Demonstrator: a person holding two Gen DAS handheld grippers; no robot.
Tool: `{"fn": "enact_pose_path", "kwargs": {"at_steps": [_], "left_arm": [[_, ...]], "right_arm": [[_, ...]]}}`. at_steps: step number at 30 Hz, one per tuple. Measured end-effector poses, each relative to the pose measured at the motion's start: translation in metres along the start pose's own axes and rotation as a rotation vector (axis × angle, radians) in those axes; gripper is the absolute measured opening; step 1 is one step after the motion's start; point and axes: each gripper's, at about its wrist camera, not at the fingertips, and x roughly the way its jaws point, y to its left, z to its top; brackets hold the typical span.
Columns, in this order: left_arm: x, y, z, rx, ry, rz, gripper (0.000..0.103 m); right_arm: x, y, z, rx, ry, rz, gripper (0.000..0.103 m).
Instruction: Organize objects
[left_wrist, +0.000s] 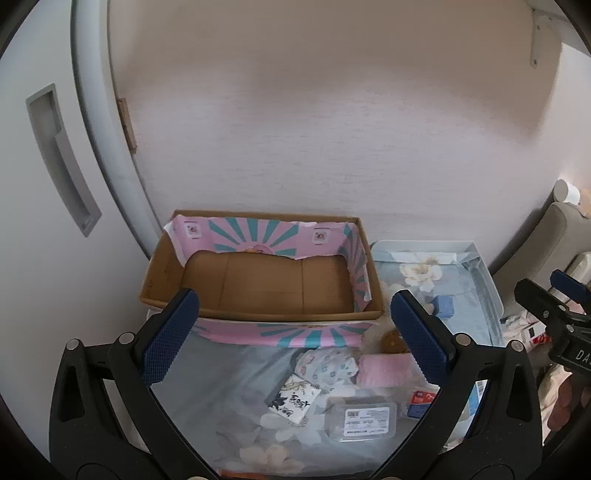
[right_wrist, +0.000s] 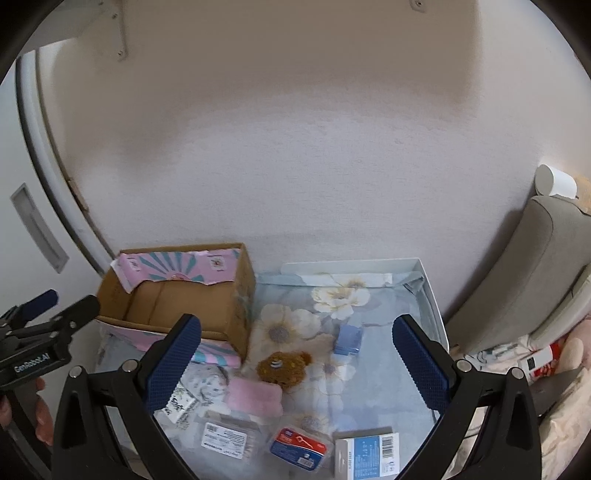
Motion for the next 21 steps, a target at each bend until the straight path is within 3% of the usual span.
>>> {"fn": "enact_pose_path", "kwargs": {"at_steps": [11,21], "left_arm": [[-0.013,-0.001,0.004,0.008,-0.033,0.044,0.103],[-0.024,-0.004,0.003,0.013,-0.05,-0.009,0.103]], "right_arm": [[-0.01,0.007,-0.002,-0.047,-0.031,0.002,0.103],[-0.021,0.007,-0.002,-0.038,-0.051,0.019,0.103]]}}
